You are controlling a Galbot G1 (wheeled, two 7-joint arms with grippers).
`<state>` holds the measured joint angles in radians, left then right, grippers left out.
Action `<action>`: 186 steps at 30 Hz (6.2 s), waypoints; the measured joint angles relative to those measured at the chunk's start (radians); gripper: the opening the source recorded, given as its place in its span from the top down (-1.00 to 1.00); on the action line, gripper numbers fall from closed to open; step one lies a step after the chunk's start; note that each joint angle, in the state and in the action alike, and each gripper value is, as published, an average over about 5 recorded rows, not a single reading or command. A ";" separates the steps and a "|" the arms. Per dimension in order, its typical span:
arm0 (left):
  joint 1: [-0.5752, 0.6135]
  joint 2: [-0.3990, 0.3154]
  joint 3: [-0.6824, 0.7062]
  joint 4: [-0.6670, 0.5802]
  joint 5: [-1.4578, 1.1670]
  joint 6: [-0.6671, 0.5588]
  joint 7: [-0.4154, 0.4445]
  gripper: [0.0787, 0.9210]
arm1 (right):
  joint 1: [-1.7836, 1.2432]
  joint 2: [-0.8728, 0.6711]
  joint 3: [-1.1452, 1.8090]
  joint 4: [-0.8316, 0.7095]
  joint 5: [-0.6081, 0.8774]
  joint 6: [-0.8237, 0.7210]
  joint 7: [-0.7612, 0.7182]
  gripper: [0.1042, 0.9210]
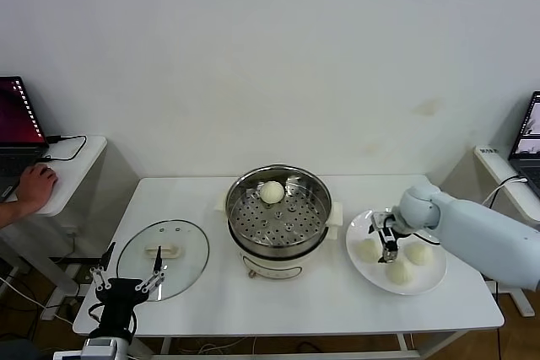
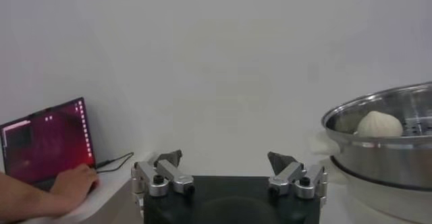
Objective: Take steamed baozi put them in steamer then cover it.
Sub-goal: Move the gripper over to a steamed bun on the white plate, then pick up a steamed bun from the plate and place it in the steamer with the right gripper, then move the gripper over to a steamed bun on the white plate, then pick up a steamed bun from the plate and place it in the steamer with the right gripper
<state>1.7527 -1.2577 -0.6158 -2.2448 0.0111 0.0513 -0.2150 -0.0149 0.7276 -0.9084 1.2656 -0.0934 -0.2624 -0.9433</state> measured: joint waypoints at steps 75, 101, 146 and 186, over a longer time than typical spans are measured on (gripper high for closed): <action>-0.046 -0.016 0.018 -0.023 -0.013 0.010 0.009 -0.77 | 0.497 0.550 -0.354 -0.016 0.587 -0.353 0.172 -0.07; -0.043 -0.016 0.024 -0.034 -0.011 0.009 0.013 -0.77 | 0.512 0.536 -0.342 -0.008 0.552 -0.337 0.121 -0.76; 0.039 -0.045 0.031 -0.047 0.046 0.005 0.015 -0.77 | -0.038 -0.273 0.110 0.236 -0.093 0.092 -0.109 -0.76; 0.036 -0.047 0.034 -0.044 0.051 0.005 0.015 -0.77 | -0.200 -0.207 0.219 0.174 -0.122 0.072 -0.090 -0.16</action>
<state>1.7882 -1.3049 -0.5813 -2.2884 0.0624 0.0558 -0.2000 -0.2153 0.5210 -0.6892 1.4393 -0.2152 -0.1909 -1.0331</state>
